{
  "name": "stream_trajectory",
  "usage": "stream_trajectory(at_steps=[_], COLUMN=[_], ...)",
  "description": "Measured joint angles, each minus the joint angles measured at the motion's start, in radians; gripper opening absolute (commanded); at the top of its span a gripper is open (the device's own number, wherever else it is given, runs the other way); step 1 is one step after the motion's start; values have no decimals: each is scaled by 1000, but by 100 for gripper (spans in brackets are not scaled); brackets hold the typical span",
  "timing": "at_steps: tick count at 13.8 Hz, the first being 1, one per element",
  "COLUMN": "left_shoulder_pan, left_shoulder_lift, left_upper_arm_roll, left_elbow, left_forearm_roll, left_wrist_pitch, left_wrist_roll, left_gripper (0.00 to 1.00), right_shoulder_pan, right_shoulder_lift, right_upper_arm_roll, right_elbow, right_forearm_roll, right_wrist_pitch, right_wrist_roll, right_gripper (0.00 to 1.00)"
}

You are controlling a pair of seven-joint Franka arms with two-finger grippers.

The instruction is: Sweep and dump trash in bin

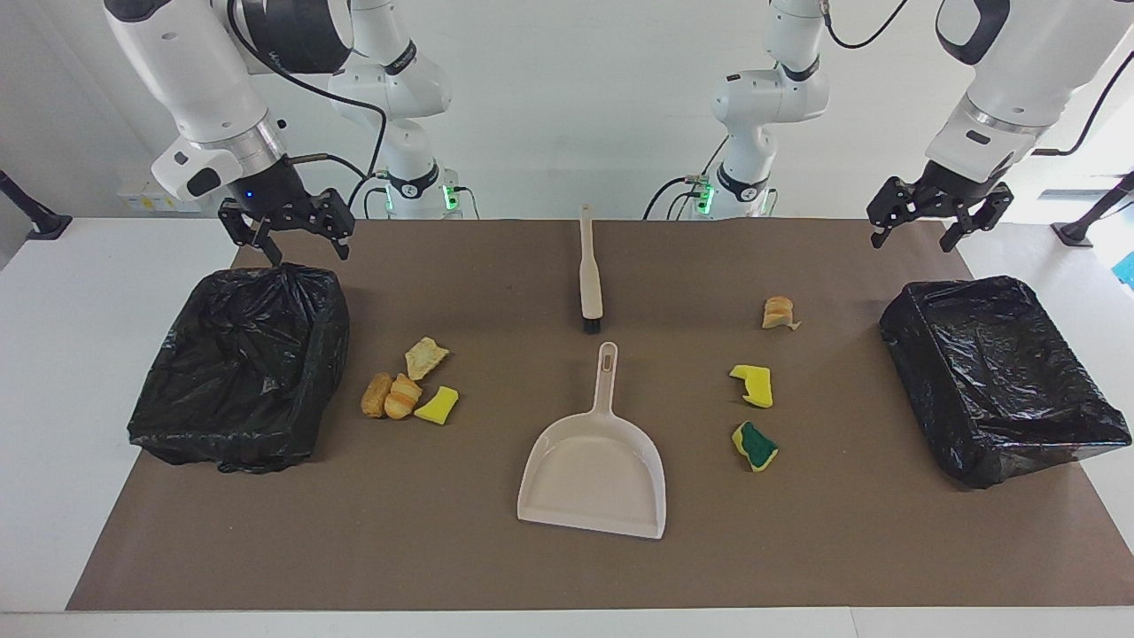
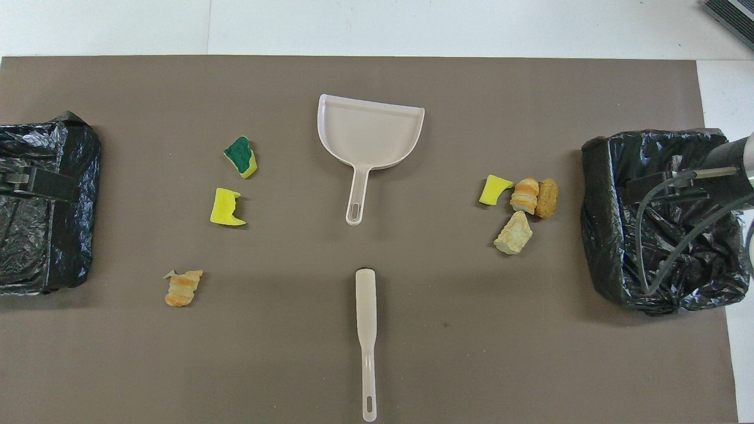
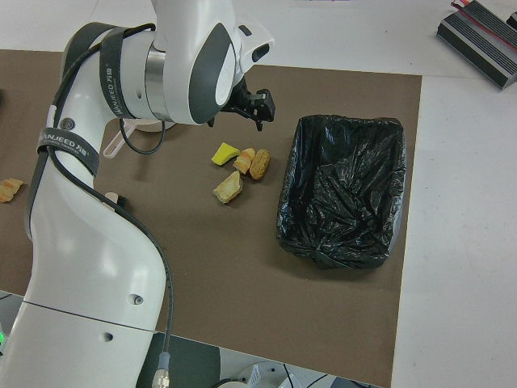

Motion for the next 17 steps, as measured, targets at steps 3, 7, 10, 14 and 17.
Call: stream_trajectory(at_steps=[3, 7, 10, 14, 17], left_shoulder_pan=[0, 1, 1, -11, -50], left_shoulder_lift=[0, 0, 0, -12, -45], left_upper_arm_roll=[-2, -2, -2, -12, -20], left_elbow=[0, 0, -1, -28, -133], left_forearm_roll=[0, 0, -2, -39, -61], left_wrist_pitch=[-1, -3, -4, 12, 119], left_wrist_roll=[0, -1, 0, -1, -7], left_gripper=[100, 100, 100, 100, 100], right_shoulder_pan=[-3, -5, -4, -4, -4], right_shoulder_lift=[-2, -3, -3, -3, -3], right_upper_arm_roll=[-10, -10, -3, -3, -3], right_elbow=[1, 2, 3, 3, 3], right_forearm_roll=[-42, -42, -42, -42, -42], right_wrist_pitch=[-72, -75, -75, -75, -75], right_wrist_roll=[0, 0, 0, 0, 0], right_gripper=[100, 100, 100, 100, 100])
